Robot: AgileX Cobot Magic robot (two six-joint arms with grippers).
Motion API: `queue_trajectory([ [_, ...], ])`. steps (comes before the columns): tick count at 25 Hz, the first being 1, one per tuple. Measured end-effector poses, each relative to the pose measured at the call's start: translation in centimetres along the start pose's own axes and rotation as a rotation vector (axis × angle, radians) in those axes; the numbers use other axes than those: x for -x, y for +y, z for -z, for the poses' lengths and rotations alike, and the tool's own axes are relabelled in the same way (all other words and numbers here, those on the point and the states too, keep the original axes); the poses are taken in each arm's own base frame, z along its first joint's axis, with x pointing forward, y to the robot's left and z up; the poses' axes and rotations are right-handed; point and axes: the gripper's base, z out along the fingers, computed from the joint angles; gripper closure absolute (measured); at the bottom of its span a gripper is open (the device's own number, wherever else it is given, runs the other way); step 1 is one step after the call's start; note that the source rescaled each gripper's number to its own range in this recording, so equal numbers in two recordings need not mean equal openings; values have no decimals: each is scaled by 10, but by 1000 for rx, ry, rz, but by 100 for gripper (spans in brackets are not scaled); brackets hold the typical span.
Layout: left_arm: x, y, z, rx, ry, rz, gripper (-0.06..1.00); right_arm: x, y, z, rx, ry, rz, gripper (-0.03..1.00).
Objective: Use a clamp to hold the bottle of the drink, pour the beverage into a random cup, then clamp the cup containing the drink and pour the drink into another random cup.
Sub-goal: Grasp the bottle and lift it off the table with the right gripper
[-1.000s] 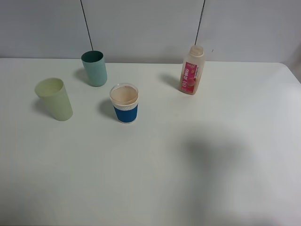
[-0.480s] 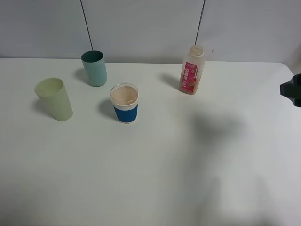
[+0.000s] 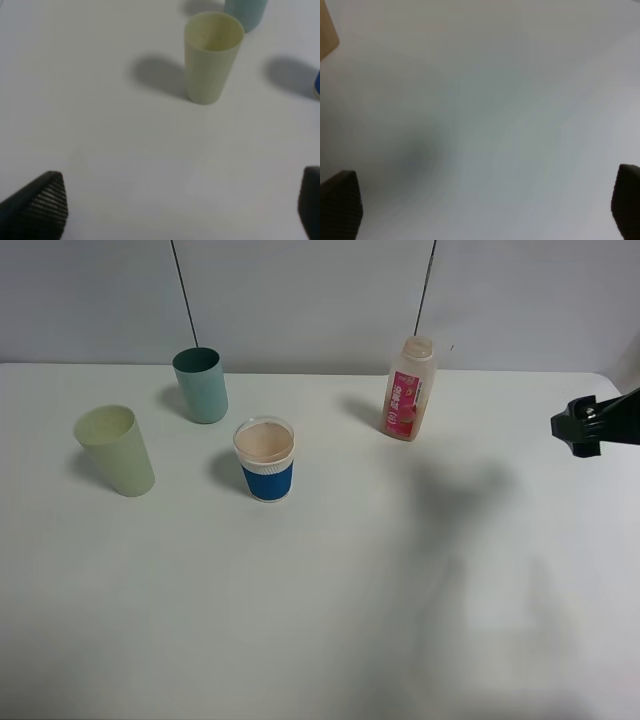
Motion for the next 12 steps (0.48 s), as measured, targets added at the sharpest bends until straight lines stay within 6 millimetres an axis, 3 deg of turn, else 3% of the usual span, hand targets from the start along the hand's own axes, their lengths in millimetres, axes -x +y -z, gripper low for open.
queue_trajectory([
  [3, 0, 0, 0, 0, 0, 0, 17, 0, 2, -20, 11, -15, 22, -3],
  [12, 0, 0, 0, 0, 0, 0, 17, 4, 4, -46, 10, -116, 87, -3],
])
